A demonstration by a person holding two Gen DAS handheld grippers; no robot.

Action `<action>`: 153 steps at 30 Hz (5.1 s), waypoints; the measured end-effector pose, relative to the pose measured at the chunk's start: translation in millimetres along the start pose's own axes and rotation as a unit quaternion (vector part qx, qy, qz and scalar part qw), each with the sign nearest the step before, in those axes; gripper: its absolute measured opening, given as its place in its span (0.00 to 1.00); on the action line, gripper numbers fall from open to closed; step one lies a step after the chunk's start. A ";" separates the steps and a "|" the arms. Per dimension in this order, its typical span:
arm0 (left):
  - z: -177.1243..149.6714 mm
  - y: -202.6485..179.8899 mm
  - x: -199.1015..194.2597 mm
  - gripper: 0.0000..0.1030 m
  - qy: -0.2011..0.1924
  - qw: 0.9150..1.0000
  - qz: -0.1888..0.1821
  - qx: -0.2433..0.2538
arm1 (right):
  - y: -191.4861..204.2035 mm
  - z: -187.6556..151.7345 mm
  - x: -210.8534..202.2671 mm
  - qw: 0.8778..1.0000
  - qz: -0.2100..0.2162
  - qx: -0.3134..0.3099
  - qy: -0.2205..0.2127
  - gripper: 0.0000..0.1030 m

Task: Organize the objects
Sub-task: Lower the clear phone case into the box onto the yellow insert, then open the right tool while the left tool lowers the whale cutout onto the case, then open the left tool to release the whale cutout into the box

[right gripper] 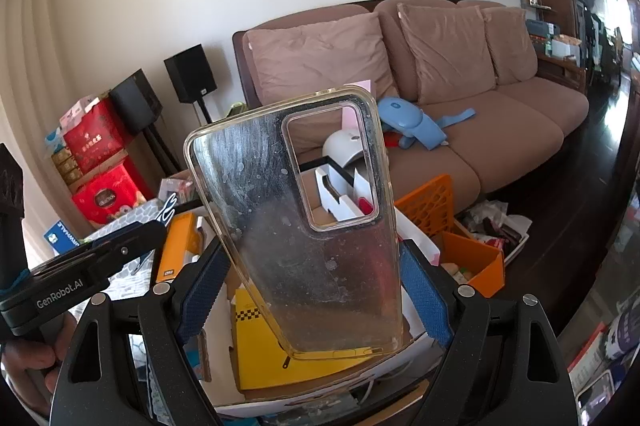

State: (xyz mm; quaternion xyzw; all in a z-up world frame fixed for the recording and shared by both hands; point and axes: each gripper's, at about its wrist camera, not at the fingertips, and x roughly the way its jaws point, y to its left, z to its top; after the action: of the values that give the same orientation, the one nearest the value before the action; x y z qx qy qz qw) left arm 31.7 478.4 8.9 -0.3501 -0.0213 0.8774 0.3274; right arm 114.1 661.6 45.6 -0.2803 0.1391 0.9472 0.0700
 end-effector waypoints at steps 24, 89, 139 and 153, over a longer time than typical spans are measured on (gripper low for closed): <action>-8.1 -15.2 18.6 0.43 0.039 0.999 -0.019 0.002 | -12.6 -7.8 15.2 0.999 0.020 0.029 0.037 0.83; -24.5 -6.7 35.0 0.43 0.074 0.997 0.007 -0.006 | 4.1 -26.7 41.1 0.994 0.013 0.021 0.107 0.84; -22.5 -9.0 25.6 0.78 0.084 0.996 0.007 0.023 | -27.9 -7.4 3.9 0.995 -0.054 0.089 -0.004 0.98; -25.1 45.2 -7.8 0.78 0.074 0.997 0.016 -0.024 | -15.7 -14.1 17.0 0.996 -0.046 0.075 0.019 0.98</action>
State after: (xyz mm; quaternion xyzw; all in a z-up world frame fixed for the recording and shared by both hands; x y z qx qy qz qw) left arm 26.4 433.5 -17.4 -0.4216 -0.0123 0.8536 0.3057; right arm 110.5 673.2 21.4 -0.2978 0.1979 0.9245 0.1317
